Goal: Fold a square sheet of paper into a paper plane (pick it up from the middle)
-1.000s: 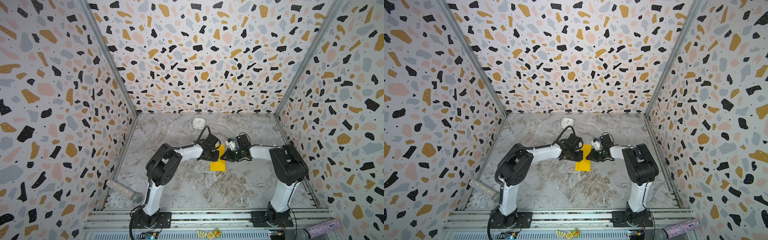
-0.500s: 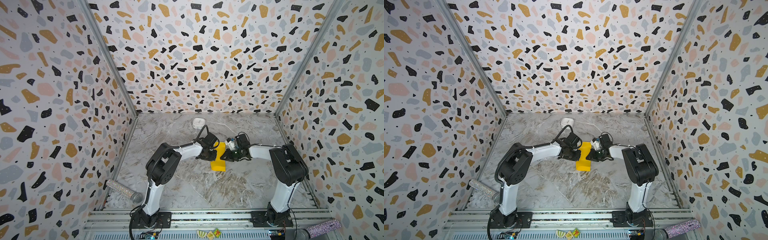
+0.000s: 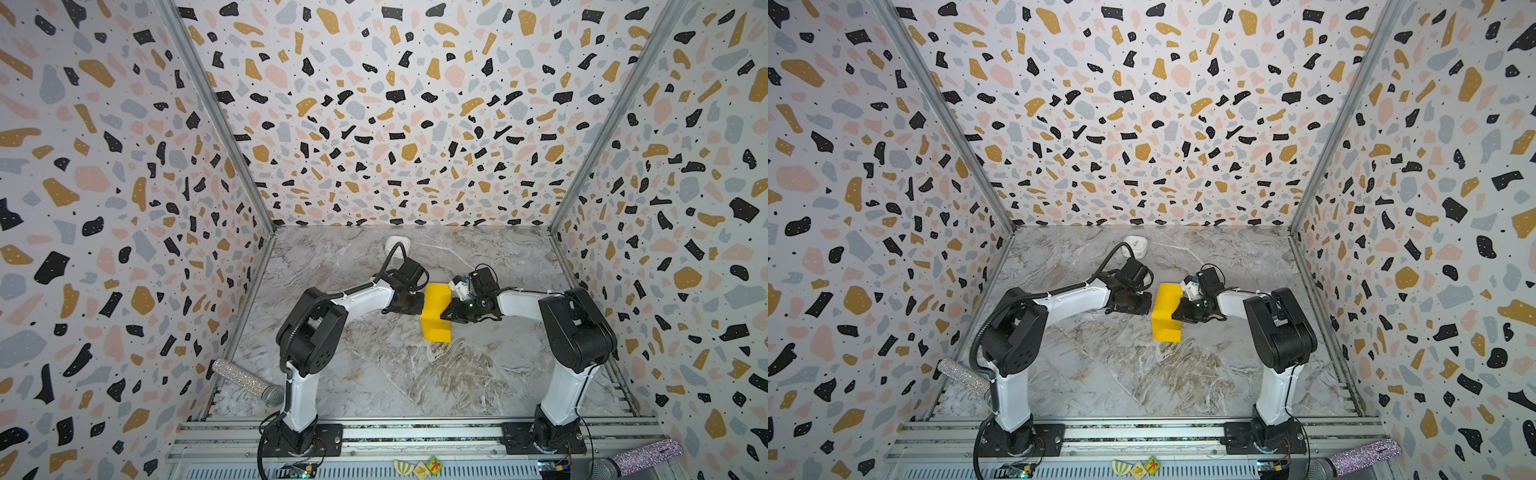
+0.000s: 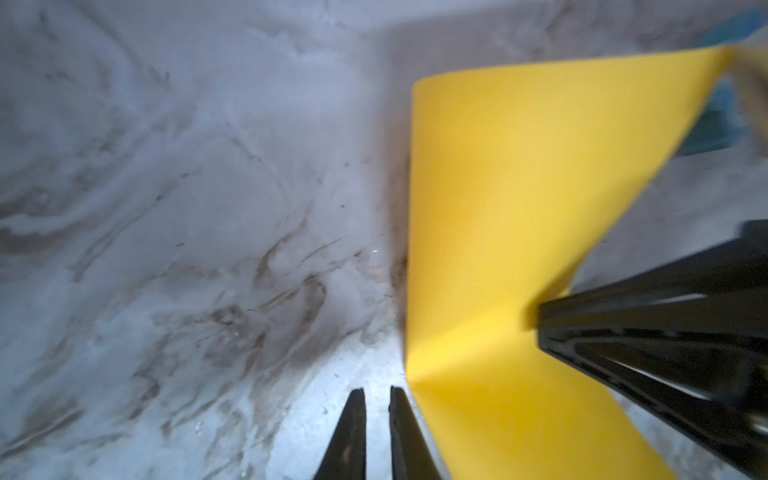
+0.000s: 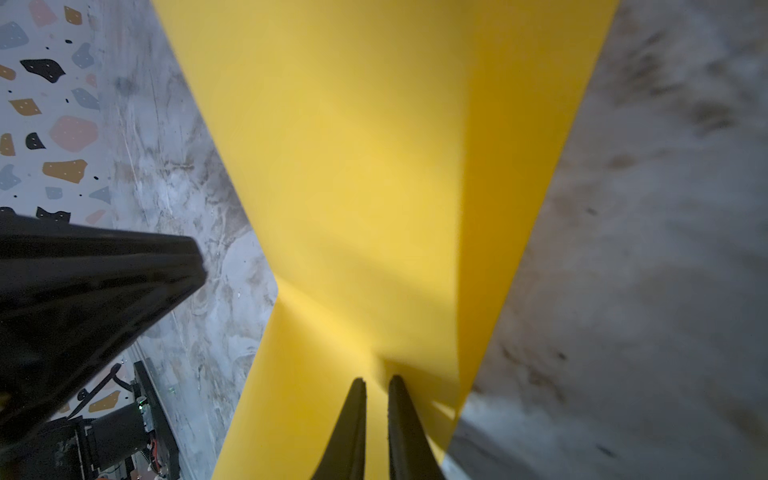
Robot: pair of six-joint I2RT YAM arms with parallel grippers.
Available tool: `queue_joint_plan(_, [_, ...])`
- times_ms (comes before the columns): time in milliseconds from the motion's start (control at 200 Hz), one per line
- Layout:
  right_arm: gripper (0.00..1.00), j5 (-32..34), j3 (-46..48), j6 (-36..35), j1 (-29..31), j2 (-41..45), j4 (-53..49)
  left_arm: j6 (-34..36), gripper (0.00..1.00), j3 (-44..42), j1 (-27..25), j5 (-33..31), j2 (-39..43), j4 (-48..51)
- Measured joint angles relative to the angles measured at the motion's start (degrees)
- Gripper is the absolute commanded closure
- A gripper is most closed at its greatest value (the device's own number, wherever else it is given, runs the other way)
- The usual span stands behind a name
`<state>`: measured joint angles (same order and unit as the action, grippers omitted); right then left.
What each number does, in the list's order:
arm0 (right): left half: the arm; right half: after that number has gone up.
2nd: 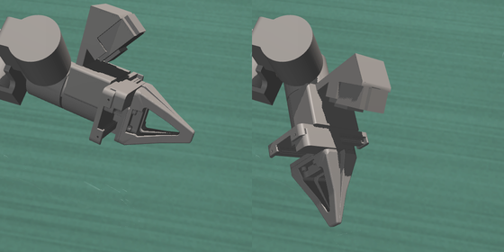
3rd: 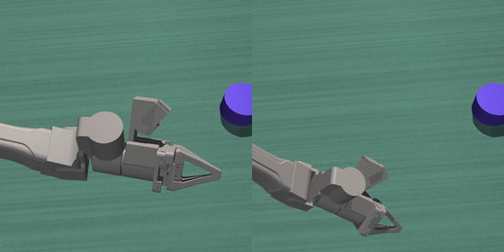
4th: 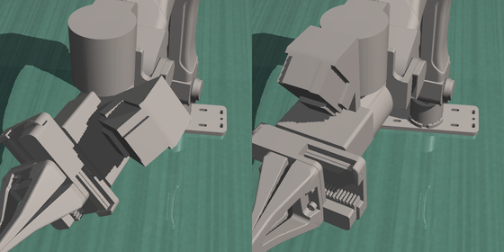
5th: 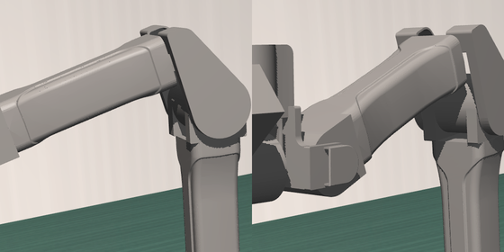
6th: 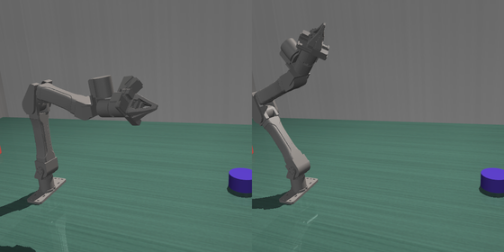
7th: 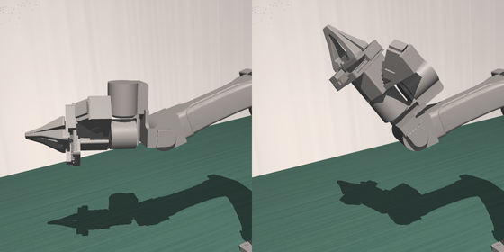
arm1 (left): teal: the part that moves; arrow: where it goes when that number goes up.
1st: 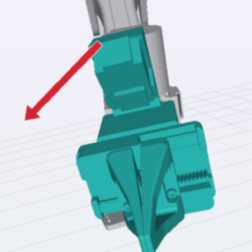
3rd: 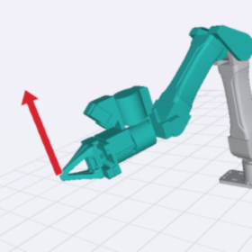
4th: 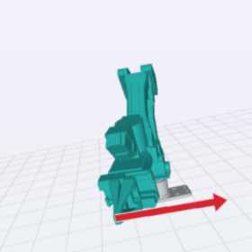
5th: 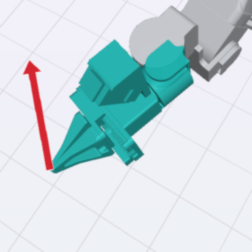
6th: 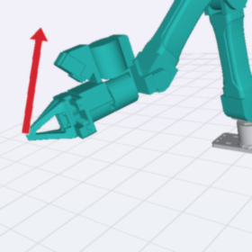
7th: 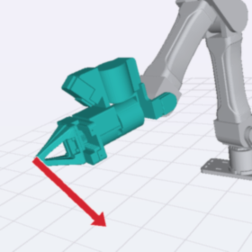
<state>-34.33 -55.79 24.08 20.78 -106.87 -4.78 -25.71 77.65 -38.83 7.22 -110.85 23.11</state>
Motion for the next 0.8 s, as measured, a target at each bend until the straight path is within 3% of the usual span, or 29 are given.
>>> queue_joint_plan(150, [0.85, 0.07, 0.0, 0.0, 0.07, 0.0, 0.0, -1.53, 0.87, -0.96, -1.77, 4.42, 0.74, -4.15])
queue_joint_plan(320, [0.85, 0.13, 0.0, -0.02, 0.09, 0.0, -0.02, -2.12, 0.88, -1.99, -3.8, 5.05, -2.89, -4.37])
queue_joint_plan(801, [0.85, 0.9, -0.24, -0.44, 0.37, 0.04, -0.37, 1.16, 0.9, -3.06, -4.07, -4.61, -2.69, 1.22])
